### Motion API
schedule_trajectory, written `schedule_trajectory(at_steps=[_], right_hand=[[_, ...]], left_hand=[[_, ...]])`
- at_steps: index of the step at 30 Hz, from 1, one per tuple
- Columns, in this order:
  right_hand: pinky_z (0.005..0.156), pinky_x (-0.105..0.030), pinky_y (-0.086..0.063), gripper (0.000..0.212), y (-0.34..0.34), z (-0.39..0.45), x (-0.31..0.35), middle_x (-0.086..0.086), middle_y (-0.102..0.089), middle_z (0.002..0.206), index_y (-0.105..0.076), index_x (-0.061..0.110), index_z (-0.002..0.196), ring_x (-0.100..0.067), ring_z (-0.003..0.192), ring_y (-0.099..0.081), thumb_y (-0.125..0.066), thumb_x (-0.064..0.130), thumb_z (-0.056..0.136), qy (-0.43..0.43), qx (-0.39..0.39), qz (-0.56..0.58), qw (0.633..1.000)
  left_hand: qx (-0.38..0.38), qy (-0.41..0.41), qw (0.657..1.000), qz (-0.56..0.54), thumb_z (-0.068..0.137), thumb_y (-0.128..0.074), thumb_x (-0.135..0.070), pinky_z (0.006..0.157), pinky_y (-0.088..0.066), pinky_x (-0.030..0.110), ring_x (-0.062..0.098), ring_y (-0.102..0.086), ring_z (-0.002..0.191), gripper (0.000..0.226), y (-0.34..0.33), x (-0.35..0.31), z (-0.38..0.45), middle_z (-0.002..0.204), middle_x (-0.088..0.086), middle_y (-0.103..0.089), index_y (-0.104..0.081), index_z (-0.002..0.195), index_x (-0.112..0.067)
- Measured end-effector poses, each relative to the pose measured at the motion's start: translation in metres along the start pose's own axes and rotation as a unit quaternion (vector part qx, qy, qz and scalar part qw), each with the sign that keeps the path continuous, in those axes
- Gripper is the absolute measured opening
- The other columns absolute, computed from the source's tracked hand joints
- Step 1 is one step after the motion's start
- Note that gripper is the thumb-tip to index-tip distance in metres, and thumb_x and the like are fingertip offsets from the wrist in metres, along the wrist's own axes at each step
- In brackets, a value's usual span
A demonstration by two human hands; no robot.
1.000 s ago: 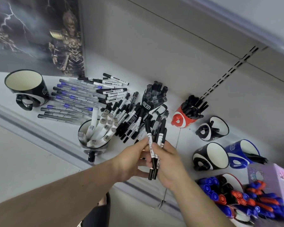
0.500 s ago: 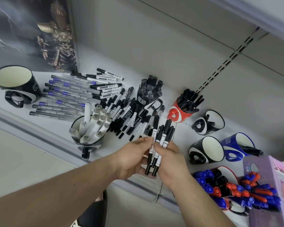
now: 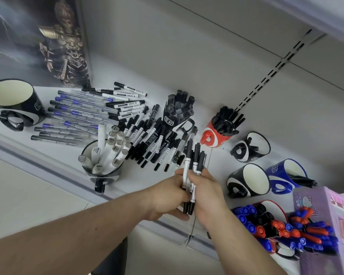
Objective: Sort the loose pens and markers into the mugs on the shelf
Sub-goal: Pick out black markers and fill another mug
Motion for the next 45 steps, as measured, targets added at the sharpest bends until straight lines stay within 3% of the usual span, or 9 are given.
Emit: schedule_trajectory(at_steps=[8, 12, 16, 21, 25, 29, 34, 39, 45], right_hand=[[0.089, -0.034, -0.049, 0.018, 0.004, -0.003, 0.018, 0.014, -0.071, 0.106, -0.064, 0.031, 0.11, -0.008, 0.105, -0.063, -0.053, 0.037, 0.098, 0.044, 0.028, -0.128, 0.99], [0.083, -0.035, -0.048, 0.048, 0.024, 0.009, 0.048, 0.006, -0.069, 0.102, -0.053, 0.04, 0.117, -0.009, 0.095, -0.062, -0.054, 0.068, 0.078, 0.128, -0.098, -0.054, 0.985], [0.076, -0.029, -0.045, 0.038, 0.029, 0.015, 0.063, 0.008, -0.07, 0.093, -0.067, 0.03, 0.104, 0.0, 0.079, -0.061, -0.038, 0.055, 0.098, 0.161, -0.087, -0.186, 0.965], [0.061, -0.022, -0.046, 0.021, 0.029, 0.018, 0.049, 0.005, -0.067, 0.072, -0.069, 0.018, 0.08, -0.011, 0.068, -0.059, -0.055, 0.026, 0.093, 0.184, -0.084, -0.328, 0.923], [0.065, -0.026, -0.046, 0.033, 0.035, 0.017, 0.045, 0.004, -0.065, 0.07, -0.066, 0.016, 0.075, -0.016, 0.072, -0.06, -0.056, 0.043, 0.091, 0.146, -0.051, -0.374, 0.915], [0.085, -0.037, -0.05, 0.034, 0.048, 0.049, 0.053, 0.001, -0.069, 0.103, -0.069, 0.02, 0.095, -0.018, 0.091, -0.063, -0.048, 0.047, 0.096, 0.035, -0.07, -0.133, 0.988], [0.11, -0.044, -0.038, 0.041, 0.029, 0.105, 0.059, 0.003, -0.049, 0.142, -0.057, 0.03, 0.13, -0.02, 0.123, -0.049, -0.058, 0.044, 0.092, 0.012, -0.014, -0.233, 0.972], [0.111, -0.05, -0.034, 0.093, 0.001, 0.143, 0.062, 0.001, -0.033, 0.152, -0.036, 0.033, 0.149, -0.028, 0.132, -0.043, -0.062, 0.066, 0.065, -0.027, -0.035, -0.181, 0.983], [0.103, -0.038, -0.032, 0.05, 0.007, 0.108, 0.046, -0.002, -0.053, 0.126, -0.053, 0.015, 0.132, -0.022, 0.115, -0.048, -0.06, 0.043, 0.091, -0.045, -0.053, -0.082, 0.994]], left_hand=[[-0.004, -0.008, 1.0, 0.029, 0.091, -0.047, 0.003, 0.073, -0.056, 0.031, 0.015, -0.054, 0.083, 0.033, -0.01, -0.013, 0.008, 0.09, -0.001, -0.058, -0.052, 0.11, -0.024], [-0.038, -0.043, 0.943, 0.329, 0.099, -0.045, -0.019, 0.059, -0.049, 0.028, 0.016, -0.049, 0.064, 0.013, 0.0, -0.013, 0.018, 0.081, 0.003, -0.05, -0.038, 0.11, -0.016], [-0.061, -0.052, 0.893, 0.442, 0.098, -0.049, -0.019, 0.051, -0.033, 0.026, 0.015, -0.05, 0.063, 0.016, 0.003, -0.014, 0.026, 0.081, 0.0, -0.051, -0.035, 0.106, -0.017], [-0.119, -0.078, 0.887, 0.438, 0.095, -0.054, -0.035, 0.062, -0.037, 0.03, 0.021, -0.054, 0.074, 0.021, 0.002, -0.015, 0.029, 0.082, -0.001, -0.056, -0.04, 0.096, -0.02], [-0.151, -0.067, 0.873, 0.46, 0.092, -0.057, -0.047, 0.071, -0.046, 0.031, 0.021, -0.059, 0.082, 0.026, 0.006, -0.014, 0.03, 0.088, -0.001, -0.063, -0.052, 0.097, -0.022], [-0.201, -0.039, 0.891, 0.406, 0.091, -0.056, -0.052, 0.066, -0.042, 0.026, 0.017, -0.058, 0.076, 0.028, 0.024, -0.01, 0.03, 0.08, -0.005, -0.061, -0.058, 0.103, -0.027], [-0.243, -0.042, 0.927, 0.284, 0.089, -0.06, -0.049, 0.049, -0.04, 0.019, 0.007, -0.056, 0.05, 0.024, 0.041, -0.009, 0.032, 0.07, -0.004, -0.065, -0.063, 0.1, -0.028], [-0.233, -0.049, 0.944, 0.229, 0.09, -0.062, -0.044, 0.045, -0.036, 0.016, 0.006, -0.047, 0.036, 0.022, 0.046, -0.006, 0.03, 0.054, -0.006, -0.058, -0.061, 0.092, -0.022], [-0.229, -0.047, 0.946, 0.223, 0.091, -0.062, -0.043, 0.047, -0.04, 0.018, 0.013, -0.053, 0.051, 0.019, 0.049, -0.008, 0.017, 0.059, -0.007, -0.054, -0.056, 0.082, -0.027]])
Point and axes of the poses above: each hand's wrist, its own z-axis towards the middle knuckle, its own y-axis out of the back of the hand, x = y × z, the point moved 1 cm from there along z, towards the middle knuckle
